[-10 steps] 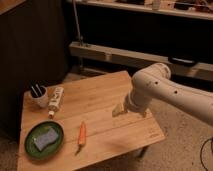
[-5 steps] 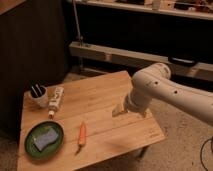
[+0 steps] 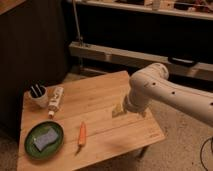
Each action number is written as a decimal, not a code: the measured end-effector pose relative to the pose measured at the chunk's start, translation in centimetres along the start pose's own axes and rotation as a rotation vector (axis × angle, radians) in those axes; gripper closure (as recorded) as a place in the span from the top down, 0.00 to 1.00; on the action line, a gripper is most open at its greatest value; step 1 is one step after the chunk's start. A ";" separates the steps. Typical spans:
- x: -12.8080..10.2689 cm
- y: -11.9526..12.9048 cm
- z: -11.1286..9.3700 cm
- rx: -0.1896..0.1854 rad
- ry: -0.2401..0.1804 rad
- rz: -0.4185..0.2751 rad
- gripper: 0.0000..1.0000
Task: Drag the pepper across the table
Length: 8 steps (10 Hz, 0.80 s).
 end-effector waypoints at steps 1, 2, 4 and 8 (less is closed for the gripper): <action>0.5 -1.7 0.5 -0.014 0.005 -0.022 0.80; 1.2 -3.8 1.3 -0.023 0.011 -0.045 0.80; 2.8 -9.2 3.4 -0.024 0.013 -0.094 0.80; 3.6 -14.4 9.2 -0.002 -0.039 -0.153 0.80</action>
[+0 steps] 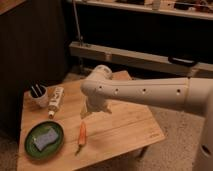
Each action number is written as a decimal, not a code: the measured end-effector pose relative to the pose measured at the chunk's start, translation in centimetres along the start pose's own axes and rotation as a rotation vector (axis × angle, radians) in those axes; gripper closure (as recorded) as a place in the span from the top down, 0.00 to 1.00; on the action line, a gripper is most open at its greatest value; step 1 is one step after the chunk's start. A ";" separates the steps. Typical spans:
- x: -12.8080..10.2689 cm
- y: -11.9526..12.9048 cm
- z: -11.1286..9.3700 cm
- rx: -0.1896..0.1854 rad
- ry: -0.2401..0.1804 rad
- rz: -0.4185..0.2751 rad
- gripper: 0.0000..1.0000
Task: Drag the pepper across the table
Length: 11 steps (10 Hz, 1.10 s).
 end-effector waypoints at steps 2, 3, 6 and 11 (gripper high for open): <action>-0.6 -0.4 2.5 0.007 -0.035 -0.001 0.80; -1.3 -0.6 3.6 0.005 -0.059 0.000 0.80; -4.1 -1.8 4.8 -0.028 -0.088 -0.014 0.80; -6.0 -4.2 7.2 -0.010 -0.151 -0.079 0.80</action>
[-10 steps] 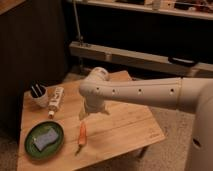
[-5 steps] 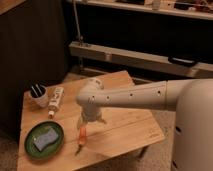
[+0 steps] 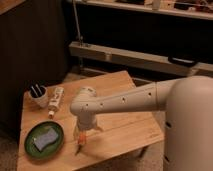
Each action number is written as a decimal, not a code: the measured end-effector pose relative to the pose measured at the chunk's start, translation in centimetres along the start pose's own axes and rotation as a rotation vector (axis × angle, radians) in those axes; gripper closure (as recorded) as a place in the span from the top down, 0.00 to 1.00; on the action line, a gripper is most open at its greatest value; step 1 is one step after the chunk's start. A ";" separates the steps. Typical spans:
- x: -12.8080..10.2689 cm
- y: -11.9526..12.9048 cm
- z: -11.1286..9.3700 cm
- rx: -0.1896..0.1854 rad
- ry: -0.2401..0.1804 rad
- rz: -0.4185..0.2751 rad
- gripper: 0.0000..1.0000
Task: Drag the pepper across the table
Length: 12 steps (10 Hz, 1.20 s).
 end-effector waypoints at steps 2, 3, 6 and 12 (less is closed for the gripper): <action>0.0 -1.2 0.7 0.007 -0.014 -0.027 0.80; 0.0 -1.2 1.0 0.005 -0.019 -0.030 0.80; 0.8 -1.2 1.6 0.000 -0.024 -0.029 0.80; 1.9 -0.8 2.7 -0.011 -0.041 -0.031 0.41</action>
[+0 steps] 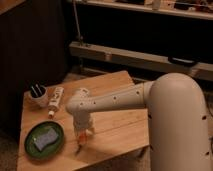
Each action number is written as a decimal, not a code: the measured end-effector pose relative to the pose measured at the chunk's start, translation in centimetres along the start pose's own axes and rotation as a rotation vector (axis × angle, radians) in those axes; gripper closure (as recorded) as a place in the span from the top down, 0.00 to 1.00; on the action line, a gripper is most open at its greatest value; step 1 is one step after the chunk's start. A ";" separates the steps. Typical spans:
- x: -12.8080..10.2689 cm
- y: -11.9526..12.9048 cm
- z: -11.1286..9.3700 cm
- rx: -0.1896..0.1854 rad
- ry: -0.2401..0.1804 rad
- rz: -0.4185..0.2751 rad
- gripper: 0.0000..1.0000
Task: Drag the pepper across the table
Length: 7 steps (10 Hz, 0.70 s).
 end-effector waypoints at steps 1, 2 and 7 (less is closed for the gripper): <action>0.0 0.0 0.3 -0.003 -0.006 -0.002 0.32; 0.0 0.0 0.4 -0.008 -0.008 -0.005 0.25; -0.2 0.0 0.5 -0.048 -0.004 -0.015 0.59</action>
